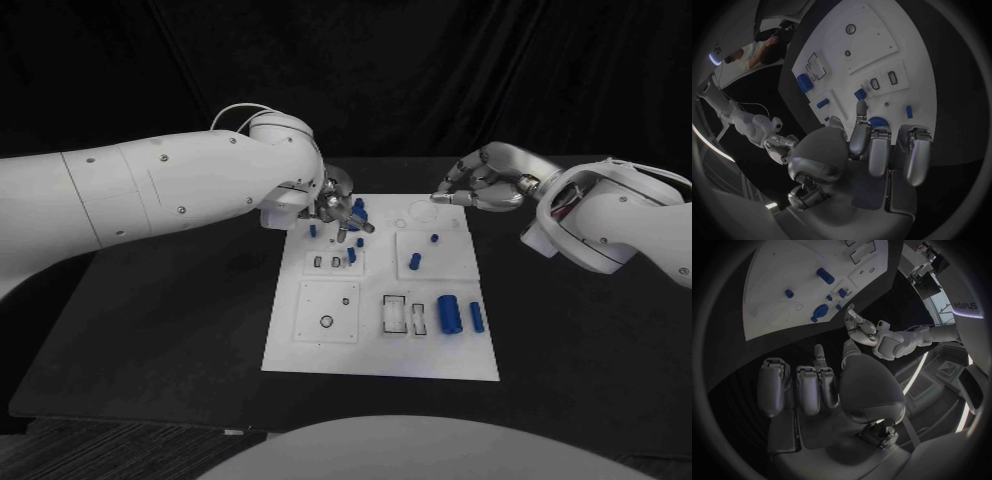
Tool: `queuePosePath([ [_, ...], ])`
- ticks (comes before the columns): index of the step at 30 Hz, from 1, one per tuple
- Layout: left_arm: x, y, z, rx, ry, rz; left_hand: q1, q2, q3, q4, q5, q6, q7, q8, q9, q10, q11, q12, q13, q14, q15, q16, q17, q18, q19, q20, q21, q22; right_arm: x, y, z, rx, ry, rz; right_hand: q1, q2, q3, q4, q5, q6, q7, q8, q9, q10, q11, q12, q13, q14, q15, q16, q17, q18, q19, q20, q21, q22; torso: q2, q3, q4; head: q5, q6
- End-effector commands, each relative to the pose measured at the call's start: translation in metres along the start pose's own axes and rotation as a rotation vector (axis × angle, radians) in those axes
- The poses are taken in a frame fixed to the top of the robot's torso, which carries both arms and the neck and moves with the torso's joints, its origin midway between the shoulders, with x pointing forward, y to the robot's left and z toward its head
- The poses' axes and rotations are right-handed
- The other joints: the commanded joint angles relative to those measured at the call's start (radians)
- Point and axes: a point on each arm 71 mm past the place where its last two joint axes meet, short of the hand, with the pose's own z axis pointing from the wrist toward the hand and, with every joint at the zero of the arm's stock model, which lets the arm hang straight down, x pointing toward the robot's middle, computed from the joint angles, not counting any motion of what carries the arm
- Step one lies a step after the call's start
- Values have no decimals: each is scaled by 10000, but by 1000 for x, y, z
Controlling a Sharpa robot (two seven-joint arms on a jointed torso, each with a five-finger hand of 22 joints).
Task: Assemble the parts on the task board
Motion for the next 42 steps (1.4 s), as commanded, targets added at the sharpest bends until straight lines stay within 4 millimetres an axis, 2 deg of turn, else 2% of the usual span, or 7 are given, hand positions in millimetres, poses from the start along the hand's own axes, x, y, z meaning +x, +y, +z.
queuePosePath([
  [1,-1,-2,1,-350,-52,63,-102,-74,192,-117,232,273,-31,-165,16,2019,-239,1417,3554,1056,-121,139,2653,203,57,-129,-179,1688,1,-4,-1,226,90,21,96,287,-117,24,159,-50,-40,198,109,1059,-32,166,2628,1076,-39,200,2666,-18,233,-38,-137,2108,-10,35,-40,76,1],
  [6,-1,-7,3,-342,-83,84,123,-140,413,-296,479,585,-134,-198,296,2019,-319,1417,3554,1056,-184,139,2653,205,63,-177,-191,1696,3,-4,-2,219,138,37,126,296,-129,17,207,-47,-37,209,112,1059,-21,166,2628,1076,-32,200,2666,-15,230,-34,-149,2105,-31,28,-46,119,1],
  [8,0,-7,4,-368,-95,61,167,-193,492,-345,499,728,-201,-123,548,2019,-378,1417,3554,1056,-236,139,2653,199,93,-222,-185,1725,4,-4,-2,211,157,42,129,297,-130,17,212,-47,-37,210,112,1059,-19,166,2628,1076,-31,200,2666,-14,228,-34,-153,2103,-33,29,-46,133,1],
  [15,2,0,5,-500,-47,-39,170,-212,533,-356,496,755,-228,-138,661,2019,-409,1417,3554,1056,-266,139,2653,201,90,-251,-191,1722,5,-6,-2,236,182,49,166,309,-146,12,271,-50,-29,219,114,1059,-8,166,2628,1076,-21,200,2666,-7,215,-27,-189,2092,-39,16,-26,149,1],
  [23,8,5,11,-562,-8,-223,184,-243,675,-378,519,566,-138,-715,579,2019,-362,1417,3554,1056,-253,139,2653,220,19,-267,-245,1654,7,-7,-2,244,240,68,105,325,-229,54,240,-54,-16,236,117,1059,8,166,2628,1076,-6,200,2666,-5,214,-13,-199,2089,-48,15,-35,175,1],
  [35,15,12,19,-678,97,-413,271,-183,903,-434,830,769,-135,-1086,510,2019,-350,1417,3554,1056,-235,139,2653,237,-37,-247,-291,1605,9,-7,-1,207,316,69,73,342,-259,64,217,-49,-15,246,119,1059,15,166,2628,1076,-1,200,2666,-5,215,-8,-201,2089,-55,8,-40,232,1],
  [42,19,14,24,-736,181,-502,261,-237,915,-435,859,784,-122,-1195,488,2019,-340,1417,3554,1056,-229,139,2653,258,-112,-242,-333,1537,11,-8,0,234,416,67,56,352,-274,67,205,-47,-14,251,121,1059,18,166,2628,1076,2,200,2666,-5,215,-6,-202,2089,-56,14,-37,225,1],
])
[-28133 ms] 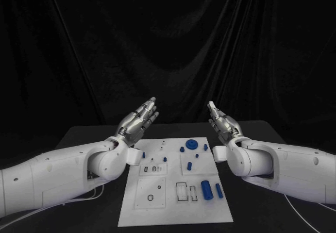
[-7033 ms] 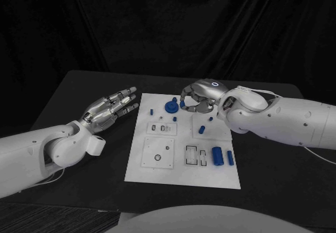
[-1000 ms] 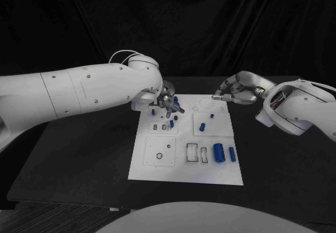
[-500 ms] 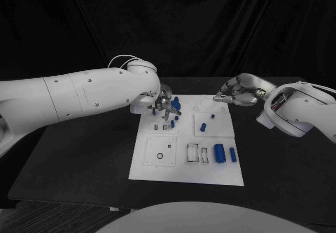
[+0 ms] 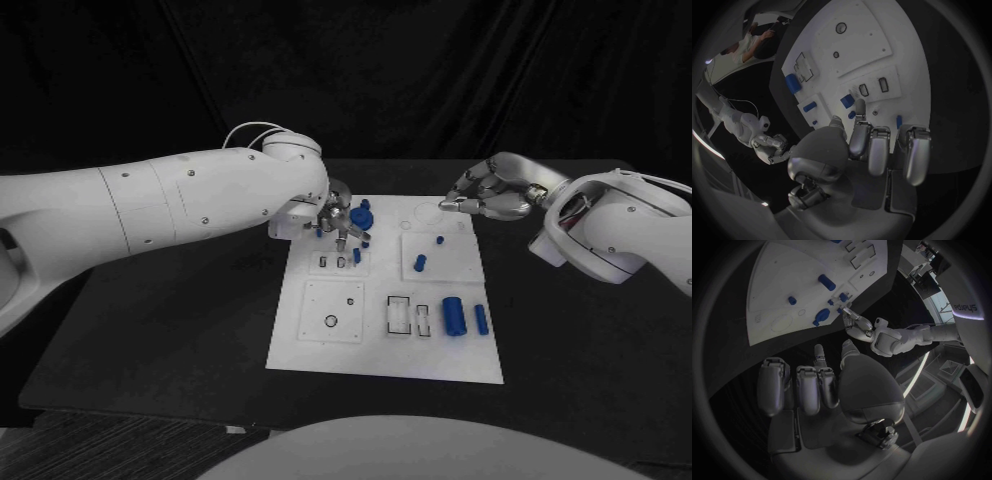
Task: Assemble the parts on the task board
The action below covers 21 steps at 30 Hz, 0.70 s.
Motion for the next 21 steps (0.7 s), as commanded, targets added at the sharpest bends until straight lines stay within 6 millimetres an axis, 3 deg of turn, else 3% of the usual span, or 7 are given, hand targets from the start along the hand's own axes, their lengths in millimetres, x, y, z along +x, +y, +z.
queuePosePath([
  [1,1,-1,3,75,-24,-60,188,-167,526,-51,125,145,12,-121,30,2018,-269,1416,3554,1178,-103,139,2653,257,-122,-16,-105,1537,3,-1,0,88,160,2,-87,209,-273,65,49,-46,-15,156,118,1059,16,166,2628,1076,1,200,2665,-6,214,-7,-154,2089,-1,-2,-4,-5,-2],
  [21,6,-3,11,220,159,-95,212,-252,581,-78,164,222,23,-305,7,2018,-256,1416,3554,1178,-89,139,2653,307,-304,-4,-215,1369,8,-3,0,190,380,27,-101,235,-290,60,47,-41,-16,165,120,1059,25,166,2628,1076,6,200,2665,6,194,-3,-205,2073,-3,-8,-7,-63,-2],
])
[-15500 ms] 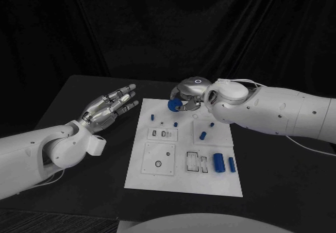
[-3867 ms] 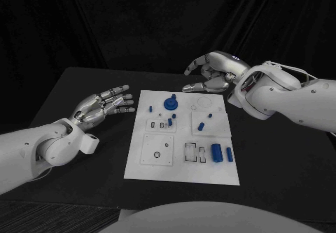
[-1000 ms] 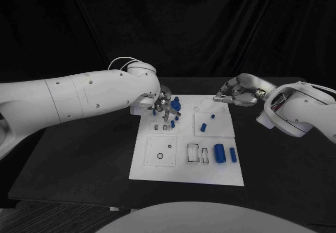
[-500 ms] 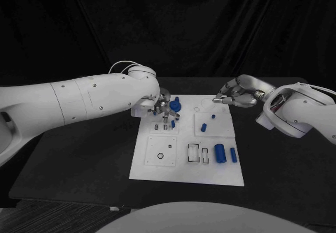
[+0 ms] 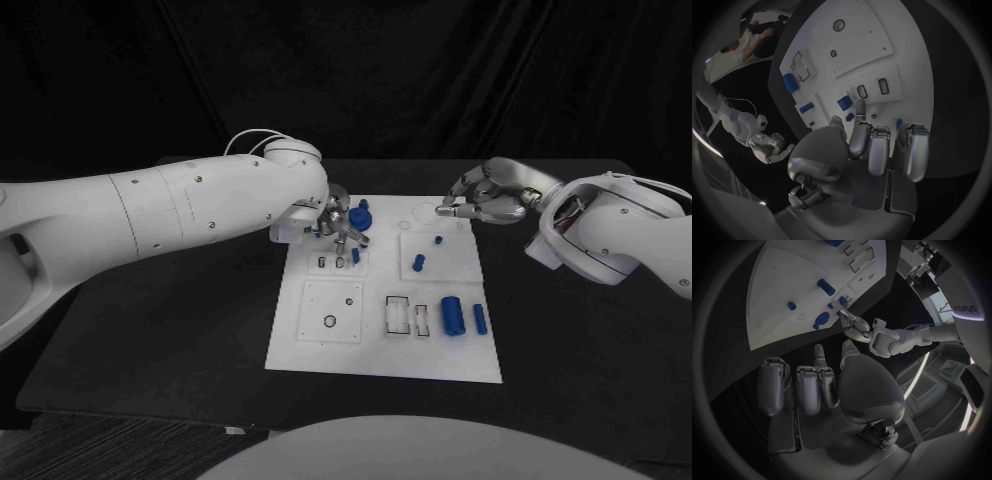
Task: Assemble the parts on the task board
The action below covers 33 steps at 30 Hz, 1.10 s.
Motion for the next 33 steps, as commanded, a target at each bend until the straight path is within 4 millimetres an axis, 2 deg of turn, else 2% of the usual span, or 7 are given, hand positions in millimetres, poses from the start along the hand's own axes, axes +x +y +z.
queuePosePath([
  [1,1,-3,1,265,71,29,132,-172,581,-77,148,189,-11,-188,9,2002,-272,1416,3554,1178,-89,139,2653,306,-25,-1,-96,1369,2,-2,0,148,127,4,-101,234,-289,60,47,-42,-16,165,119,1059,24,166,2628,1076,6,200,2665,6,194,-3,-204,2073,3,5,-9,-20,-2],
  [26,5,-8,5,328,263,130,183,-245,633,-132,146,342,-42,-239,46,2002,-290,1416,3554,1178,-97,139,2653,299,6,0,-94,1400,4,-3,1,270,307,-10,-91,251,-299,48,60,-36,-16,173,121,1059,35,166,2628,1074,13,191,2657,17,175,2,-252,2057,-8,2,-2,-3,-2],
  [33,7,-9,5,347,340,185,163,-291,665,-133,1,513,-80,-261,116,2002,-321,1416,3554,1178,-121,139,2653,287,61,-16,-78,1451,5,-3,1,287,346,-10,142,320,-345,-4,427,-37,3,217,127,1059,69,166,2628,1071,46,180,2647,25,164,36,-298,2046,-5,0,4,-10,-2],
])
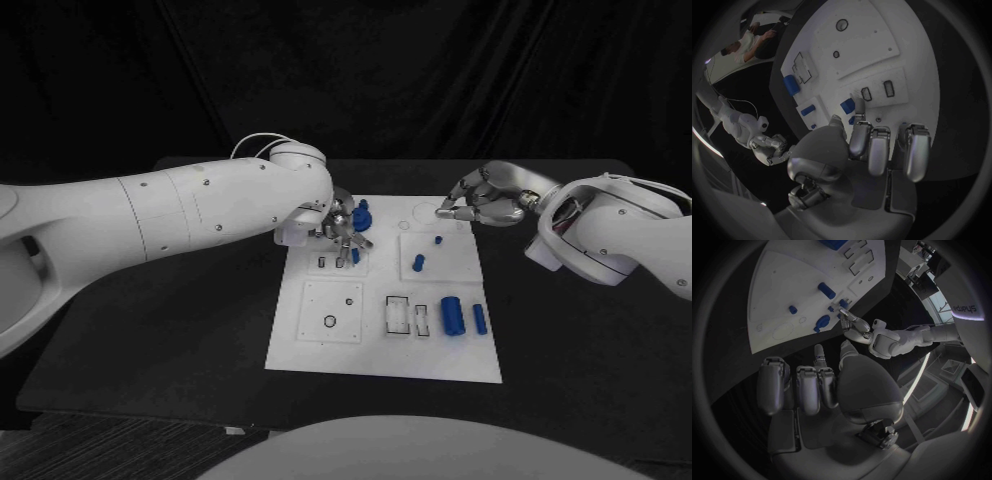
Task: Assemble the parts on the task board
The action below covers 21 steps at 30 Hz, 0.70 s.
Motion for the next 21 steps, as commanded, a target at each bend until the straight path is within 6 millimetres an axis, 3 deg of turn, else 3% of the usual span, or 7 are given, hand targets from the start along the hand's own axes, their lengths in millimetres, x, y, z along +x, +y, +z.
queuePosePath([
  [1,3,-3,0,193,175,102,112,-243,382,-14,-3,134,-8,-67,121,2015,-304,1416,3555,1178,-123,139,2653,286,62,-17,-76,1455,2,-2,0,204,128,-1,-17,163,-344,-3,121,-37,3,215,126,1059,67,166,2628,1070,43,180,2647,25,164,34,-185,2046,3,-4,-1,-7,-2],
  [21,4,-5,2,261,203,103,162,-297,445,-75,-26,262,-61,-68,239,2015,-350,1416,3555,1178,-160,139,2653,288,65,-47,-87,1457,3,-2,1,256,187,-10,-5,168,-352,1,149,-38,5,218,126,1059,69,166,2628,1064,45,155,2624,30,155,37,-209,2038,0,-2,0,21,-2],
])
